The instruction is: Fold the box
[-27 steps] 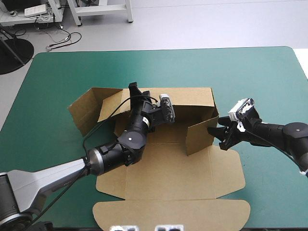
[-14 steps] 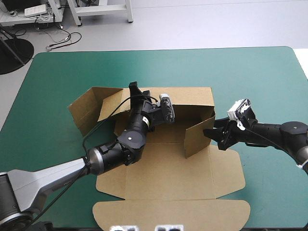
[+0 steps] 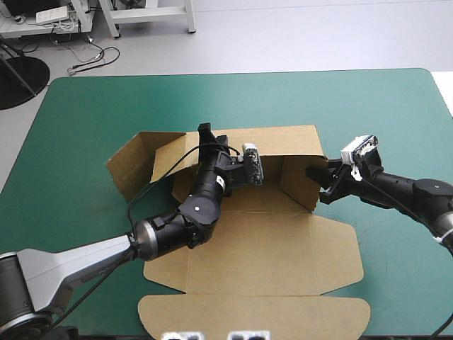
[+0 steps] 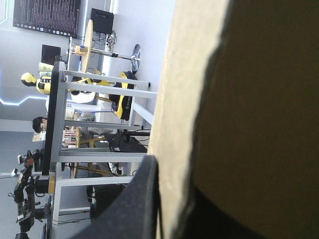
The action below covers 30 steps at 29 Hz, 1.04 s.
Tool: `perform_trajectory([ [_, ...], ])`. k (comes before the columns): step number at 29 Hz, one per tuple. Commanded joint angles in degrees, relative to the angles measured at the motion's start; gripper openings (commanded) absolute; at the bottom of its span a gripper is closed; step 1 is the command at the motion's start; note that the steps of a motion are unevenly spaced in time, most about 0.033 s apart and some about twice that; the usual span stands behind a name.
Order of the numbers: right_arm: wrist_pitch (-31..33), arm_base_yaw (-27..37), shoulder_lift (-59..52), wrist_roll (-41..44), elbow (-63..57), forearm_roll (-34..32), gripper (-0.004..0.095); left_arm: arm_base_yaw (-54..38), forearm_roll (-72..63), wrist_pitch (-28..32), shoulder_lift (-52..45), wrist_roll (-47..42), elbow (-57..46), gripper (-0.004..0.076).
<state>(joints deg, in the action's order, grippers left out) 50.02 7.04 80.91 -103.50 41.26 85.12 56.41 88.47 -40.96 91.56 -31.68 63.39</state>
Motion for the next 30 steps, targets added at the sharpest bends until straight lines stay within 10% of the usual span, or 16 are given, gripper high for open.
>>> perform_trajectory([
  [1, 1.47, -0.03, 0.05, -1.13, 1.66, 3.22, 0.0008, 0.94, 0.43, 3.71, -2.45, -0.74, 1.29, -0.001],
  [9, 1.76, -0.03, 0.5, 0.07, 1.66, 2.55, 0.0, 0.94, 3.75, 2.59, -2.45, -0.49, 1.29, 0.0033],
  [18, 1.89, -0.03, 0.5, 3.98, 1.66, -2.53, 0.0, 1.04, 9.3, 1.29, -2.45, -1.77, 1.29, 0.0457],
  [30, 0.63, -0.03, 0.5, 5.02, 1.66, -3.22, 0.0, 18.67, 16.93, -13.43, -2.45, -5.73, 4.69, 0.0383],
])
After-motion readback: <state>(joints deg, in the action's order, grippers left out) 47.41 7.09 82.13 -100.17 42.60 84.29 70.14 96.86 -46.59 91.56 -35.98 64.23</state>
